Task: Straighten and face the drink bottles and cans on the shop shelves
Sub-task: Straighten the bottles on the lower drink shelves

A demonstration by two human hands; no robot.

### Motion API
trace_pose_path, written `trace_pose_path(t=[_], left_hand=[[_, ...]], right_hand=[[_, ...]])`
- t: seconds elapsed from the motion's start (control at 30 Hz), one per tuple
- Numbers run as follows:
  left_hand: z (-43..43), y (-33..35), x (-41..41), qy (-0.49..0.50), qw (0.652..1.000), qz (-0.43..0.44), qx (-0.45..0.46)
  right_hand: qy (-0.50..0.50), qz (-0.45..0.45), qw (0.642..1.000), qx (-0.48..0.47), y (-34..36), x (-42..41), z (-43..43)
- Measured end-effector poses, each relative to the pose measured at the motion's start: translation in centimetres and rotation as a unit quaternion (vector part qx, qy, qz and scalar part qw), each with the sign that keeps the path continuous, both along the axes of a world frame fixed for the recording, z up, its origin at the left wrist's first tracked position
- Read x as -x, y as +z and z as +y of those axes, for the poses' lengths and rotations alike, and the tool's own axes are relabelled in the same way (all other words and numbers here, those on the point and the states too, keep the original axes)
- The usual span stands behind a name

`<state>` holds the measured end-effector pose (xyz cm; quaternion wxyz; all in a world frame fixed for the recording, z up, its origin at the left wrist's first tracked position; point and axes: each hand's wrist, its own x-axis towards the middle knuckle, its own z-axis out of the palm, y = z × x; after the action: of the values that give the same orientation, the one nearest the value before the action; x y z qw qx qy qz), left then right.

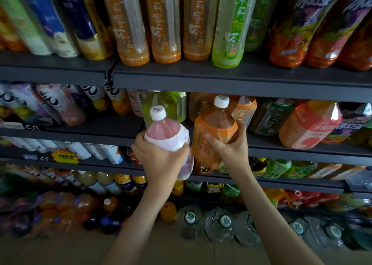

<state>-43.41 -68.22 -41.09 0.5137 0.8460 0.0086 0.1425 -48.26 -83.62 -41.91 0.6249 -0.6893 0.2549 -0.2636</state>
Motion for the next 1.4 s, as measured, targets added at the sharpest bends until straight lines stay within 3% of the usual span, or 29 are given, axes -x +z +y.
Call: trace_pose_path(t=[0.23, 0.37, 0.63, 1.0, 1.2, 1.4], left_hand=[[2.2, -0.3, -0.9, 0.013, 1.0, -0.001, -0.001], [2.7, -0.7, -1.7, 0.016, 1.0, -0.004, -0.009], [2.2, -0.6, -2.0, -0.006, 1.0, -0.007, 0.002], [0.1, 0.0, 0.5, -0.053, 0.999, 0.011, 0.0], [-4.3, 0.7, 4.0, -0.096, 0.994, 0.029, -0.037], [-10.4, 0.3, 7.9, -0.161, 0.97, -0.108, -0.148]], right_hand=[[0.013, 0.0, 0.996, 0.085, -1.1, -4.3, 0.8], [-0.005, 0.045, 0.99, 0.135, -1.4, -5.6, 0.5], [-0.053, 0.118, 0.938, 0.323, -1.0, -6.4, 1.0], [-0.028, 0.09, 0.967, 0.238, -0.5, -3.1, 1.4], [0.088, 0.038, 0.994, 0.051, 2.5, 3.3, -0.5], [0.094, 0.069, 0.977, 0.18, 4.9, 7.0, -5.2]])
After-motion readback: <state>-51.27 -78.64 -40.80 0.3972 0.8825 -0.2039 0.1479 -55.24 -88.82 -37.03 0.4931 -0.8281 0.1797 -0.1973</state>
